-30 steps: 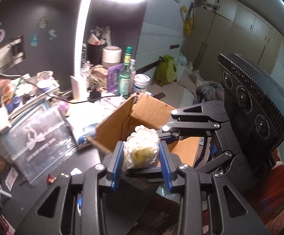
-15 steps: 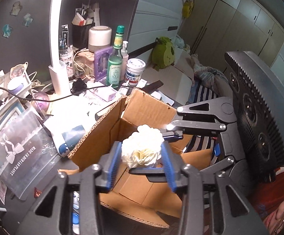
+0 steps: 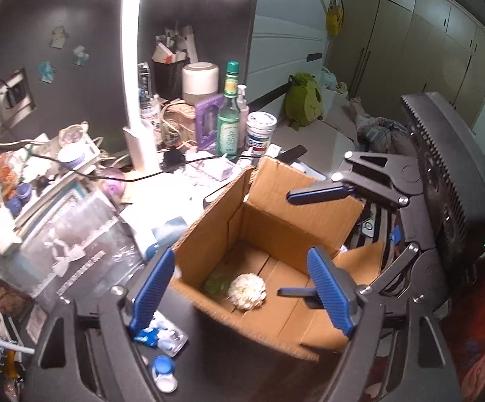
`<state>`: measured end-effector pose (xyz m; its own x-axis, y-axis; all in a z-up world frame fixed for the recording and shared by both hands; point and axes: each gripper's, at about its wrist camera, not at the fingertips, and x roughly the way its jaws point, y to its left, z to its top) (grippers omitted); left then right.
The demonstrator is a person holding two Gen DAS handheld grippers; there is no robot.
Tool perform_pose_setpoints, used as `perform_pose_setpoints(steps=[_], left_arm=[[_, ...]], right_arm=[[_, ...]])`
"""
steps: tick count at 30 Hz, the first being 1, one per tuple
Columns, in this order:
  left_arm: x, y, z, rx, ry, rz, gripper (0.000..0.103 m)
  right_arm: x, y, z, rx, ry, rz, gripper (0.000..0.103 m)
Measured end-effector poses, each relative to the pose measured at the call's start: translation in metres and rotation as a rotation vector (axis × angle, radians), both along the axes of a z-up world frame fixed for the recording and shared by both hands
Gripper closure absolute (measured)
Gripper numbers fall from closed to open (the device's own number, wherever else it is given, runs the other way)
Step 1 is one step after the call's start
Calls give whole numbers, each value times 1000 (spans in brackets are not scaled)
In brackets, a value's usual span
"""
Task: Organize objects
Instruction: 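Move the empty right gripper back to the items on the table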
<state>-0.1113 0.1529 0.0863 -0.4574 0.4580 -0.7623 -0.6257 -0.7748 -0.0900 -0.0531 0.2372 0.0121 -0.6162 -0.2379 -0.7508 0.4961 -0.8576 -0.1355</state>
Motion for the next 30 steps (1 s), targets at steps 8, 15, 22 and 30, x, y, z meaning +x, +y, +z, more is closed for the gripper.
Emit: perform_pose_setpoints(steps=[8,15,22,30], left_arm=[[46,-89,12,61,121,152,17],[83,-177,-17,116,173,306,17],[111,-240,-77,154,179,420,17],[112,-264,-135,151,131,478,17]], right_arm=[[26,-57,17,-27,114,109,27],[43,-153,11,-62,96,254,27],[40,-220,-46,-88,-48,319,27],[2,-210,-134,-134,-145,116,27]])
